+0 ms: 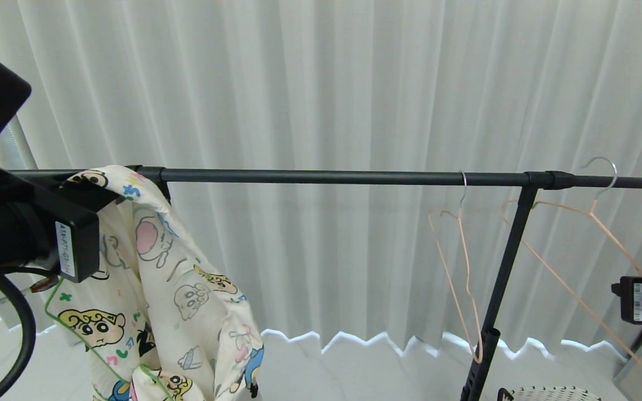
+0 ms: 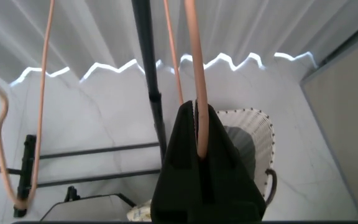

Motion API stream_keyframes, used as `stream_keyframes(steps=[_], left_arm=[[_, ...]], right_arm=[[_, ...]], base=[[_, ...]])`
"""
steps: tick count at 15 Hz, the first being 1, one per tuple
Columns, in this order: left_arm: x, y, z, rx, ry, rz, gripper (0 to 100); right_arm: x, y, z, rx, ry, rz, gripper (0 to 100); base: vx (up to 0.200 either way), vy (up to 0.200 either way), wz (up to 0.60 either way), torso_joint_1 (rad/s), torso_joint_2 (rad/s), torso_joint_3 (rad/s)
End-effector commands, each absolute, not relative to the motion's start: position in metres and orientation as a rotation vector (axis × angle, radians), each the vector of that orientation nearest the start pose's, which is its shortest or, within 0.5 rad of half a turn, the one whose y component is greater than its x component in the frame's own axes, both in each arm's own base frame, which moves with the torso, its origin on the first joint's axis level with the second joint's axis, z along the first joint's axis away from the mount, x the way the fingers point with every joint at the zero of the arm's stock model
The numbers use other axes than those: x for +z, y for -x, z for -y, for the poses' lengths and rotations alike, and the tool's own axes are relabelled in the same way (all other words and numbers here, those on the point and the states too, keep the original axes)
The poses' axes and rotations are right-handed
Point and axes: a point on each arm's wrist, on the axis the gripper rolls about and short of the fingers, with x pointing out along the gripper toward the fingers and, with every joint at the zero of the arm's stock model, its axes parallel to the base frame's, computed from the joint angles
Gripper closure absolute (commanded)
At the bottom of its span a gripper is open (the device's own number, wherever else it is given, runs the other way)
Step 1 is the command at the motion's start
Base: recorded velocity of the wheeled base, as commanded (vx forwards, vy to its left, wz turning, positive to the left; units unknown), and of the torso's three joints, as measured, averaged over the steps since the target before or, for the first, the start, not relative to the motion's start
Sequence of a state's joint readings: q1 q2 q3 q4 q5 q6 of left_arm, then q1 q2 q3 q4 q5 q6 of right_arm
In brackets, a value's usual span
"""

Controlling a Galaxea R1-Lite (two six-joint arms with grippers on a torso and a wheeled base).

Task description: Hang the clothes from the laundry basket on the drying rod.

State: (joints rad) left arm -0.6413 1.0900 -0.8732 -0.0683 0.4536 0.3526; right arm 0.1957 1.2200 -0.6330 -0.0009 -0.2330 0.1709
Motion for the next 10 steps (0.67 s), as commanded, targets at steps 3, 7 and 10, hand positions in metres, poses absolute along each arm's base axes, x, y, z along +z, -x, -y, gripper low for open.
stream_keyframes(steps=[3, 7, 10], left_arm=[[0.283, -0.125, 0.081, -0.207, -0.437, -0.107, 100], [0.277, -0.127, 0.079, -0.195, -0.452, -0.127, 100], [0.272, -0.127, 0.078, -0.193, -0.46, -0.142, 100]], right_arm=[[0.189, -0.112, -0.017, -0.078, -0.016, -0.502, 100], [0.191, -0.083, -0.011, -0.063, 0.022, -0.466, 100], [0.19, -0.075, -0.011, -0.027, 0.074, -0.447, 100]], base=[[-0.2, 0.0, 0.0, -0.009, 0.0, 0.007], [-0.2, 0.0, 0.0, 0.002, 0.0, 0.001], [-0.2, 0.0, 0.0, 0.001, 0.0, 0.005]])
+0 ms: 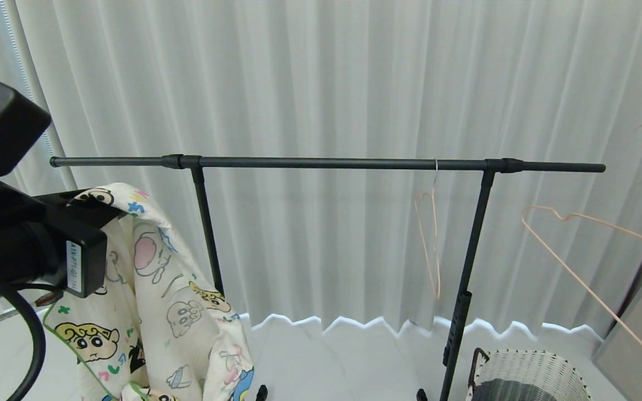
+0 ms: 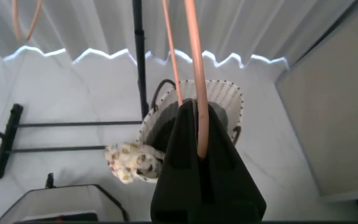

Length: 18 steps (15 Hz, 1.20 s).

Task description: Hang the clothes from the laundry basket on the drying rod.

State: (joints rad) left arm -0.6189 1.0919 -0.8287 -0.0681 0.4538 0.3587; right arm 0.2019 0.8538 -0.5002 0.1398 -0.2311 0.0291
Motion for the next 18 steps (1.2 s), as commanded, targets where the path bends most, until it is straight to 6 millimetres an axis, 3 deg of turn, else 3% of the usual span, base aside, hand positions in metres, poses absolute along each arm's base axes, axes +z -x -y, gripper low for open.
stream_keyframes(steps=[1, 6, 12, 15, 18], left_arm=[[0.269, -0.126, 0.077, -0.195, -0.464, -0.152, 100], [0.261, -0.126, 0.077, -0.2, -0.474, -0.175, 100], [0.238, -0.123, 0.078, -0.223, -0.485, -0.243, 100], [0.229, -0.13, 0.083, -0.211, -0.388, -0.298, 100], [0.227, -0.131, 0.089, -0.221, -0.32, -0.315, 100]], right_arm=[[0.191, -0.072, -0.012, 0.008, 0.092, -0.434, 100], [0.194, -0.058, -0.029, 0.305, 0.136, -0.376, 100], [0.19, -0.04, -0.066, 0.805, 0.139, -0.441, 100], [0.192, -0.029, -0.099, 1.005, 0.078, -0.53, 100], [0.196, -0.021, -0.142, 1.089, -0.027, -0.595, 100]], base=[[-0.2, 0.0, 0.0, 0.007, 0.01, -0.002], [-0.2, 0.0, 0.0, 0.002, 0.0, 0.005], [0.0, 0.0, 0.0, 0.0, 0.0, 0.0], [0.0, 0.0, 0.0, 0.0, 0.0, 0.0], [0.0, 0.0, 0.0, 0.0, 0.0, 0.0]])
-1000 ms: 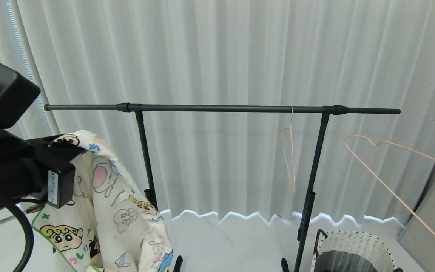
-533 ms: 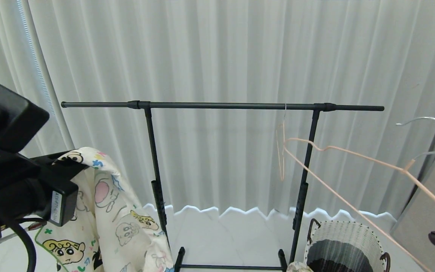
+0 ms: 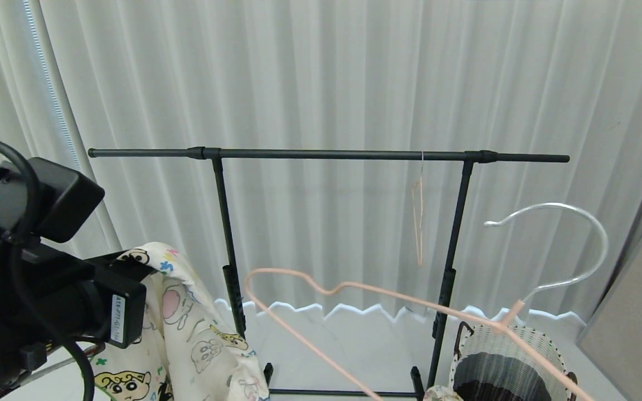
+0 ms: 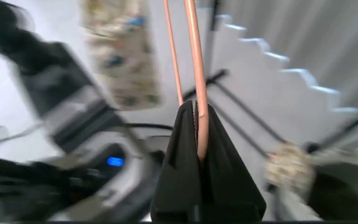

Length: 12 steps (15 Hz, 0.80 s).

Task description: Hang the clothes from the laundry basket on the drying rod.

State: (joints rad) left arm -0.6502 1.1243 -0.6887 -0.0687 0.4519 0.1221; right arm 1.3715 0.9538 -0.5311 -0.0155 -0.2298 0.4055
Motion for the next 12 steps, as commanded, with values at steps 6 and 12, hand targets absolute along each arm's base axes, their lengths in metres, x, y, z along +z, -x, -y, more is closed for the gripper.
stream_keyframes(steps=[6, 12], left_arm=[[0.219, -0.142, 0.097, -0.195, -0.316, -0.361, 100], [0.227, -0.132, 0.107, -0.271, -0.309, -0.319, 100]], right_arm=[[0.193, -0.018, -0.152, 1.112, -0.039, -0.6, 100], [0.191, -0.034, -0.154, 1.012, -0.064, -0.6, 100]], base=[[0.0, 0.0, 0.0, 0.0, 0.0, 0.0], [0.0, 0.0, 0.0, 0.0, 0.0, 0.0]])
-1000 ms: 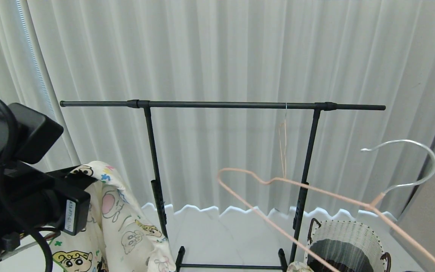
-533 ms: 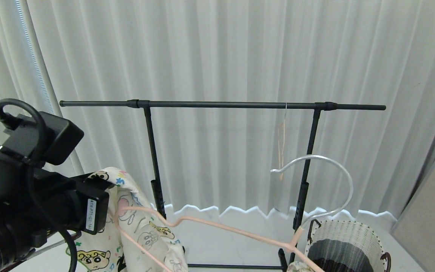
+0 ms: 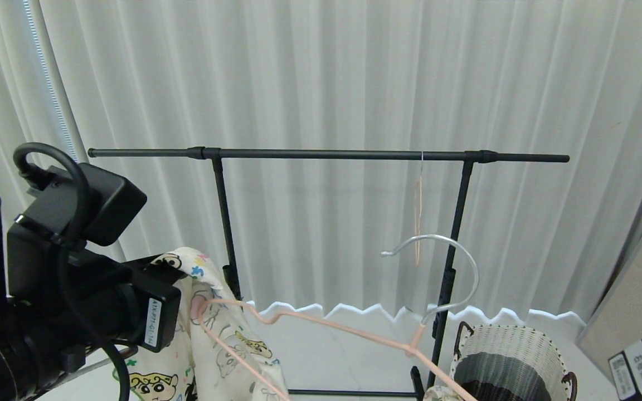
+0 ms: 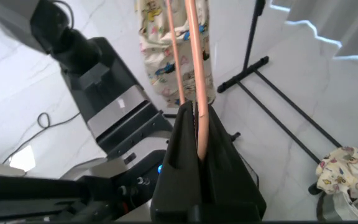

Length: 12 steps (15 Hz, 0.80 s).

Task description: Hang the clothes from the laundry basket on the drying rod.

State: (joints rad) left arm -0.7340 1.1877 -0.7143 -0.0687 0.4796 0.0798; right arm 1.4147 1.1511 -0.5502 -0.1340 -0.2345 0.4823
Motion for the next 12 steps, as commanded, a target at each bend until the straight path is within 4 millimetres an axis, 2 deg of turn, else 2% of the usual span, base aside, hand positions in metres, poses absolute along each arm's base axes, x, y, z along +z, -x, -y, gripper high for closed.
stream_keyframes(steps=[1, 8, 12], left_arm=[[0.228, -0.132, 0.107, -0.275, -0.308, -0.316, 100], [0.23, -0.115, 0.13, -0.433, -0.339, -0.288, 100], [0.243, -0.114, 0.144, -0.487, -0.322, -0.254, 100]], right_arm=[[0.192, -0.034, -0.154, 1.013, -0.07, -0.594, 100], [0.192, -0.034, -0.163, 1.081, -0.089, -0.601, 100], [0.187, -0.042, -0.186, 1.071, -0.113, -0.583, 100]], base=[[0.0, 0.0, 0.0, 0.0, 0.0, 0.0], [0.0, 0.0, 0.0, 0.0, 0.0, 0.0], [0.0, 0.0, 0.0, 0.0, 0.0, 0.0]])
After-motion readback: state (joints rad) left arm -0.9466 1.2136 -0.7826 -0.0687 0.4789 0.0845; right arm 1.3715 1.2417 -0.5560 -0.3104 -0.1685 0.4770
